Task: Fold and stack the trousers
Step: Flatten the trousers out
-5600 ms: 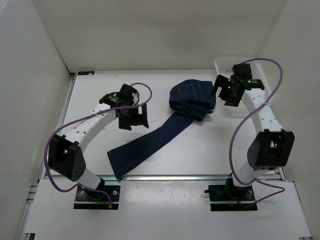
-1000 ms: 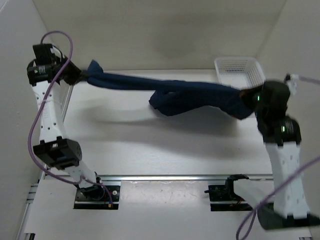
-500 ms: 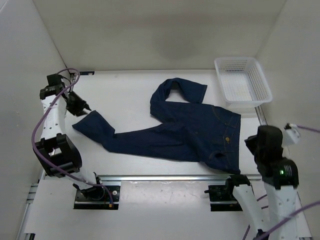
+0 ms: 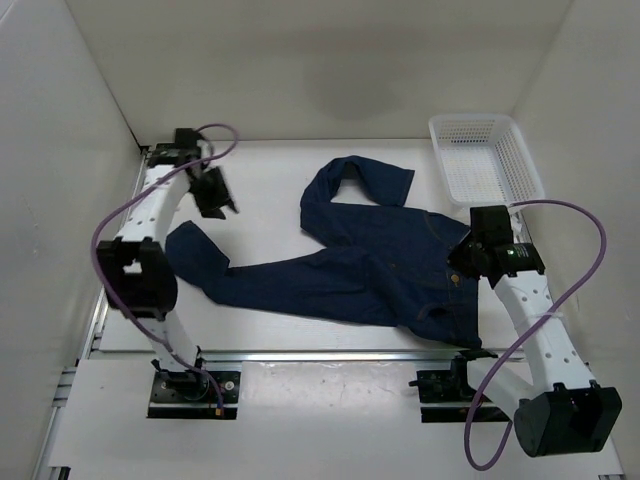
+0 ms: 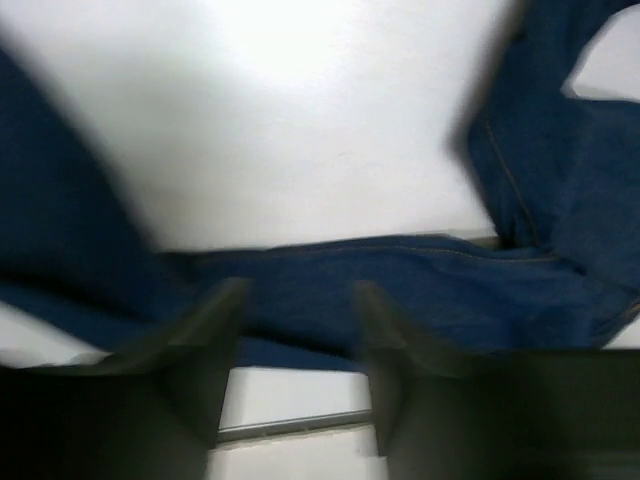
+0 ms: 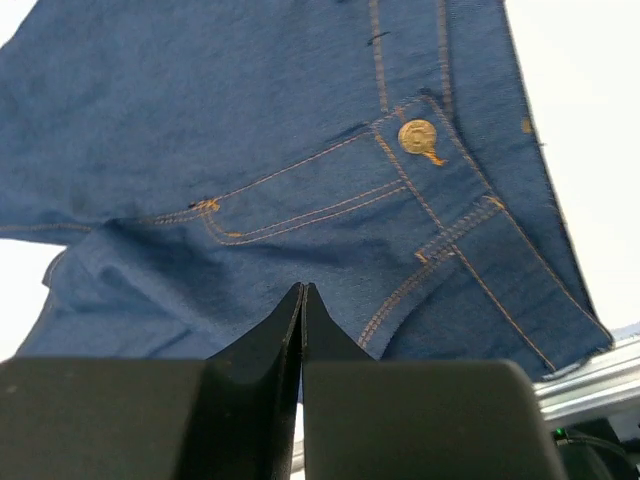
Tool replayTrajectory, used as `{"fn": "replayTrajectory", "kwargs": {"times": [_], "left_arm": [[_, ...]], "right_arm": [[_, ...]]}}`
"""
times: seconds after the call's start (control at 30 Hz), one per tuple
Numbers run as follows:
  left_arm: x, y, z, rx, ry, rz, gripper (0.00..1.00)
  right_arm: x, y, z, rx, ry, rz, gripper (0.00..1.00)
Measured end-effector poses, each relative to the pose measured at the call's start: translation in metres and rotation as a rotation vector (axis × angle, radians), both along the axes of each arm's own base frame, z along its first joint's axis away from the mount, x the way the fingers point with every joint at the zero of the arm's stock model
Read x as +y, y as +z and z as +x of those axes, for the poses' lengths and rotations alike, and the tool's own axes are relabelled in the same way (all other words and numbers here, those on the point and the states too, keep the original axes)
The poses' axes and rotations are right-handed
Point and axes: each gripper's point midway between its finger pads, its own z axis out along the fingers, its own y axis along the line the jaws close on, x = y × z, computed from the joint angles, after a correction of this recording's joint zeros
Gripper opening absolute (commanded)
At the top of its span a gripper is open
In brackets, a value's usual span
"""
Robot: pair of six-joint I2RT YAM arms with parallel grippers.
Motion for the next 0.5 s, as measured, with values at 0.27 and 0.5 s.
{"fn": "replayTrajectory", "kwargs": {"times": [0.27, 0.5], "left_arm": [[-0.142, -0.032, 0.088, -0.039, -0.278, -0.011, 0.91], [-0.197, -0.104, 0.092, 0.082, -0.334, -0.067, 0.84]], "right_arm": [[0.018, -0.015, 0.011, 0.053, 0.124, 0.038, 0.58], [0.026, -0.019, 0.011, 0.073, 0.209, 0.051, 0.79]]}}
